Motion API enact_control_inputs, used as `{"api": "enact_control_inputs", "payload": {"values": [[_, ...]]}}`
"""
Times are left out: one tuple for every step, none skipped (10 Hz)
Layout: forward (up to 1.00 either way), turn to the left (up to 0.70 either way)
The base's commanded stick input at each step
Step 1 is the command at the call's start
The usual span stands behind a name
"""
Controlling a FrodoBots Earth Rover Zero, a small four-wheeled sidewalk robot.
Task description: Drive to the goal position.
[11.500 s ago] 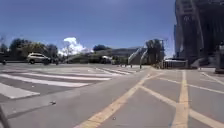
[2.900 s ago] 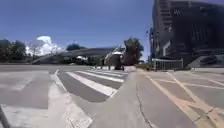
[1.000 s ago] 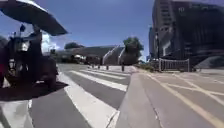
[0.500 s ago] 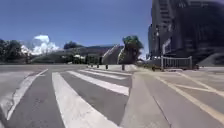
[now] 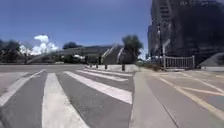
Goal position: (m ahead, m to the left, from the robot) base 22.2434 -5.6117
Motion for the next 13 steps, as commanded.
{"api": "enact_control_inputs", "payload": {"values": [[0.7,0.0],[0.7,0.0],[0.69,0.0],[0.51,0.0],[0.45,0.0],[0.45,0.0],[0.45,0.0],[0.45,0.0],[0.45,0.0],[0.45,0.0],[0.45,0.0],[0.45,0.0],[0.45,0.0]]}}
